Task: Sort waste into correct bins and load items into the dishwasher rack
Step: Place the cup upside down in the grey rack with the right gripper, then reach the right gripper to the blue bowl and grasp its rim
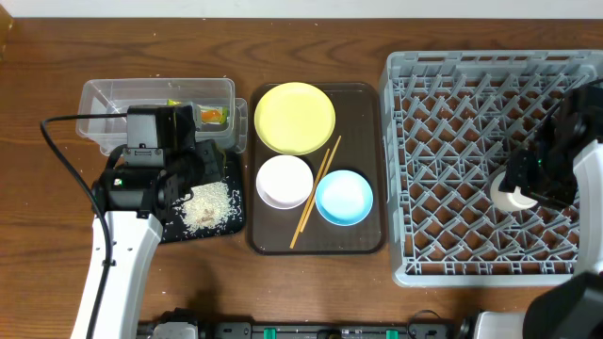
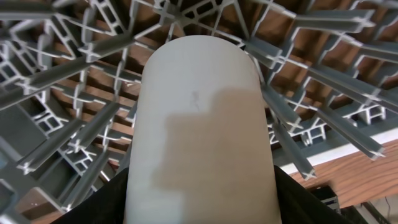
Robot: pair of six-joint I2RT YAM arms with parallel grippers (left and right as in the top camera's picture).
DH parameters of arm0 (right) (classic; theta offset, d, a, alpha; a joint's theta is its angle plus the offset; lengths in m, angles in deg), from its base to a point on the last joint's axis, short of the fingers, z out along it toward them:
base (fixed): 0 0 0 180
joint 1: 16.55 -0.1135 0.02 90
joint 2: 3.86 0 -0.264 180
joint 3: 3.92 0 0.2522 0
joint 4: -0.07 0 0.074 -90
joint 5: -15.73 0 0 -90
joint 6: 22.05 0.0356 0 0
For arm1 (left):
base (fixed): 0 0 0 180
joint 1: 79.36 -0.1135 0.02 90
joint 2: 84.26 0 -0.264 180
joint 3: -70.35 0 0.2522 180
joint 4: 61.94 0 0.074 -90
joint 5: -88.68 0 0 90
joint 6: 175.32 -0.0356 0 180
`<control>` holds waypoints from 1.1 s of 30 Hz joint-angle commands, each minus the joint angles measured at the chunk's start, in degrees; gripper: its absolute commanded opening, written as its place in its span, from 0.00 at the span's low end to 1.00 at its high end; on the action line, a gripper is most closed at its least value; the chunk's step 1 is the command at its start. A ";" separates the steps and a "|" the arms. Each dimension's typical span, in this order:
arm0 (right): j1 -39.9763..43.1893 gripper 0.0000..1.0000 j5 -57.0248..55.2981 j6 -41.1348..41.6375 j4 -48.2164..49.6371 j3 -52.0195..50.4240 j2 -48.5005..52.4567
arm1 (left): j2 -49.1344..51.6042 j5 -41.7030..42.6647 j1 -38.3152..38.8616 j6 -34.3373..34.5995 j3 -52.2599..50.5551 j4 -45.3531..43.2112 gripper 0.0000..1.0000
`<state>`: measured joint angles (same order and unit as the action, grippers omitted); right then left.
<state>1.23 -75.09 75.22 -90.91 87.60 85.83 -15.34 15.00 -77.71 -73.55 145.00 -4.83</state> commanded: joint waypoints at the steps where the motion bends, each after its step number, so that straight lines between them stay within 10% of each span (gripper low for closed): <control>1: 0.37 0.01 0.44 1.05 -0.09 -0.57 1.81 | -0.46 -0.50 -0.02 -0.57 0.33 0.15 0.37; 7: 0.37 0.29 0.46 1.05 2.21 -2.03 4.02 | -0.46 -0.50 -0.02 -0.57 0.33 0.15 0.38; 11: 0.24 0.76 1.90 1.01 3.32 -2.12 4.33 | -0.46 -0.50 -0.02 -0.57 0.33 0.17 0.46; 14: 0.15 0.91 4.22 1.01 3.52 -1.99 4.28 | -0.46 -0.52 -0.02 -0.57 0.33 0.63 0.50; 28: -14.47 0.85 22.56 -18.88 13.27 7.74 0.35 | -0.46 -4.61 -0.02 -0.04 0.07 8.33 0.49; 33: -27.32 0.99 21.84 -30.32 17.00 7.72 1.51 | -0.46 -12.72 -0.02 5.86 -0.37 12.26 0.49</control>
<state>-20.74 -55.42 55.28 -74.10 94.66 87.10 -15.34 8.44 -77.71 -71.28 145.00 6.39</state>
